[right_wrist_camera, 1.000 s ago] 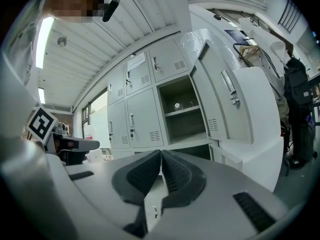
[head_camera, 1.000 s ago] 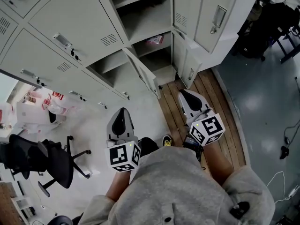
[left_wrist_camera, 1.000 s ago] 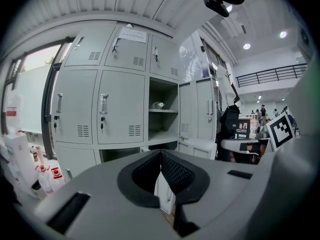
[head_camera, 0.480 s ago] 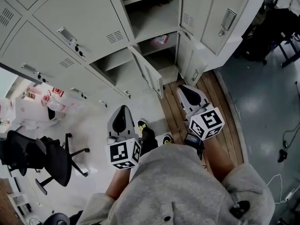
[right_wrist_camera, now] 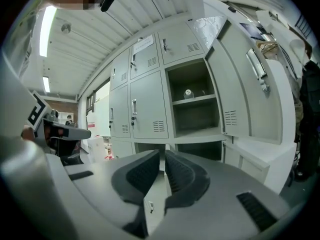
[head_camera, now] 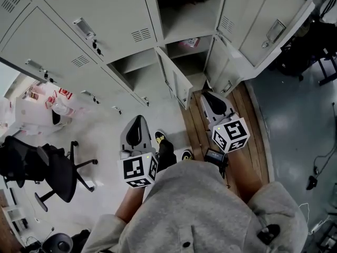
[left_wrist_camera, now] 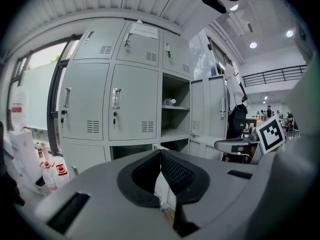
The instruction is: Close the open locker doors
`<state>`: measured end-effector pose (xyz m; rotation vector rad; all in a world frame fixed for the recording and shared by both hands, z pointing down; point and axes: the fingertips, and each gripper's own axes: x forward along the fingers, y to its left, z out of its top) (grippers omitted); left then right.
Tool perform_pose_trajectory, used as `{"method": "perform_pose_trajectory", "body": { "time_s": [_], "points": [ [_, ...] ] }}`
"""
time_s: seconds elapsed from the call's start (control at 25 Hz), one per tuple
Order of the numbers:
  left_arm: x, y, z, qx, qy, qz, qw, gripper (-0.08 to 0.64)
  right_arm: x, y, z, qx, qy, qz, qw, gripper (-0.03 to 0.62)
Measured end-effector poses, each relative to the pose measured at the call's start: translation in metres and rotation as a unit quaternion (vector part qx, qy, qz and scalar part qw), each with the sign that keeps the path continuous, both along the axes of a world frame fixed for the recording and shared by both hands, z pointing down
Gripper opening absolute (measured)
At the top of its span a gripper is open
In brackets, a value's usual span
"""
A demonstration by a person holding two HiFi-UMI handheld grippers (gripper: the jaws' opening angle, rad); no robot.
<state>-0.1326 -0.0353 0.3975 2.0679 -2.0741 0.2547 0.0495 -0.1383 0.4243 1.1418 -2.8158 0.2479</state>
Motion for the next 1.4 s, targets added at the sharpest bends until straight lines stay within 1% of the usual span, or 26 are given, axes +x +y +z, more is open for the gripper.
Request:
{"method": "perform_pose_trajectory", "body": {
  "time_s": [0.24,0.48,0.52,0.56,0.6,0.64,1.0,1.16,1.28,1.4],
  "points": [
    [-0.012,-0.003,0.007,-0.011,0.002,-0.003,0.9999,0.011,-0.016,-0.011,0.02,-0.01,0.023,-0.011,1.0,0.034],
    [-0.031,-0.006,0.014,-0.017,0.008,-0.015,0.9997,0.011,-0.026,-0.024,0.038,-0.033,0.022,-0.004,0.999,0.04],
    [-0.034,-0.007,0.014,-0.013,0.01,-0.017,0.9997,0.011,-0.027,-0.026,0.04,-0.036,0.022,-0.004,0.999,0.046],
    [-0.036,-0.008,0.014,-0.01,0.012,-0.018,0.9997,0.011,-0.029,-0.029,0.043,-0.041,0.023,-0.005,0.999,0.071],
    [-0.038,-0.009,0.015,-0.009,0.014,-0.018,0.9997,0.011,-0.032,-0.031,0.047,-0.045,0.026,-0.006,0.999,0.108],
    [-0.04,-0.009,0.017,-0.01,0.014,-0.018,0.9997,0.011,-0.034,-0.034,0.051,-0.047,0.03,-0.007,0.998,0.12],
    [-0.06,-0.015,0.028,-0.025,0.02,-0.027,0.9991,0.011,-0.044,-0.049,0.075,-0.065,0.056,0.009,0.996,0.118],
    [-0.062,-0.017,0.031,-0.029,0.022,-0.025,0.999,0.011,-0.05,-0.049,0.078,-0.076,0.049,0.002,0.996,0.117],
    [-0.064,-0.019,0.03,-0.028,0.02,-0.024,0.9991,0.011,-0.056,-0.044,0.079,-0.076,0.046,-0.005,0.996,0.103],
    [-0.068,-0.018,0.029,-0.028,0.016,-0.027,0.9991,0.011,-0.064,-0.038,0.079,-0.079,0.041,-0.013,0.996,0.103]
  ]
}}
